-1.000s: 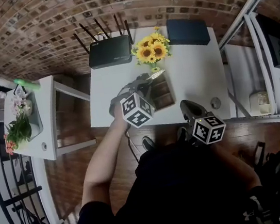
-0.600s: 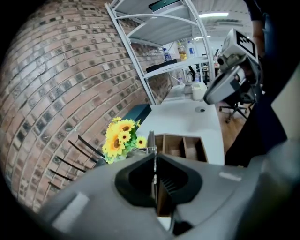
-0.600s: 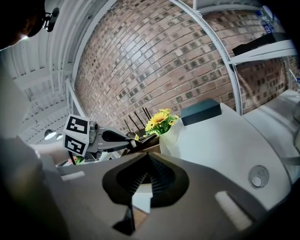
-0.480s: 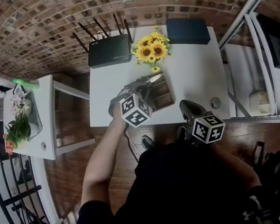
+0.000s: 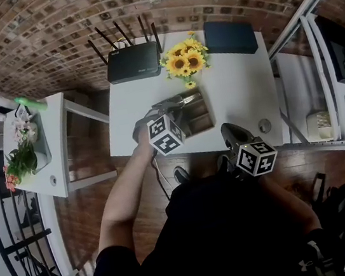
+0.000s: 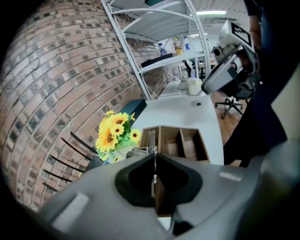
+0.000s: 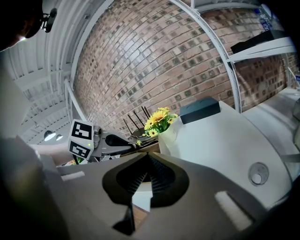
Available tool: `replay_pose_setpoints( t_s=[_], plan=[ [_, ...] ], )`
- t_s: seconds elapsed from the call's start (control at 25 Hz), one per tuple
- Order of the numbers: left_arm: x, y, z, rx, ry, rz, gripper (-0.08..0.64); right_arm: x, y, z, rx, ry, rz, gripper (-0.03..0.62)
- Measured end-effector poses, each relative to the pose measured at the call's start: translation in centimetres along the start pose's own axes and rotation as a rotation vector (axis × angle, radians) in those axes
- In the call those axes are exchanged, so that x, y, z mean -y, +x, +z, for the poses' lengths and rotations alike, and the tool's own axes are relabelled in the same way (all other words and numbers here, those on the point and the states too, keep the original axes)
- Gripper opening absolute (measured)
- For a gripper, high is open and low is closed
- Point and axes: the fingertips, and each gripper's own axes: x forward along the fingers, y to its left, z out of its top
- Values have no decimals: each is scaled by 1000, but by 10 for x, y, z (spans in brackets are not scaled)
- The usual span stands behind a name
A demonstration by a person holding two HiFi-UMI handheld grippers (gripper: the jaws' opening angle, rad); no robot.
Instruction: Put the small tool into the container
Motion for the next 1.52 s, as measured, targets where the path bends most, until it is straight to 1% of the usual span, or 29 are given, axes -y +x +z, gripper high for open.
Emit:
replay_pose_setpoints(
  t_s=[0.32,0.68,0.88,1.0,1.16,1.32,1.44,1.52],
  plan=[
    [-1,6,-5,-11,-39,-22,12,1,-2,-3,-6,15,-5,11],
    [1,16,-10,-55,-20,-52,17,3,-2,-5,-8,27,-6,11],
    [-1,19,-12,-76,-42,-70,17,4,-1,-6,-7,34,-2,11],
    [-1,19,-12,-83,-72,-88,17,6,-1,-7,-8,42,-3,11],
    [-4,18,-12,-89,-109,-93,37,6,0,-9,-11,49,1,11],
    [-6,18,-11,-82,-125,-87,45,6,3,-10,-15,53,4,11],
    [-12,20,-14,-80,-147,-56,94,5,4,-10,-19,54,8,11],
    [-15,18,-15,-73,-180,-40,128,5,4,-10,-20,54,9,11]
  ],
)
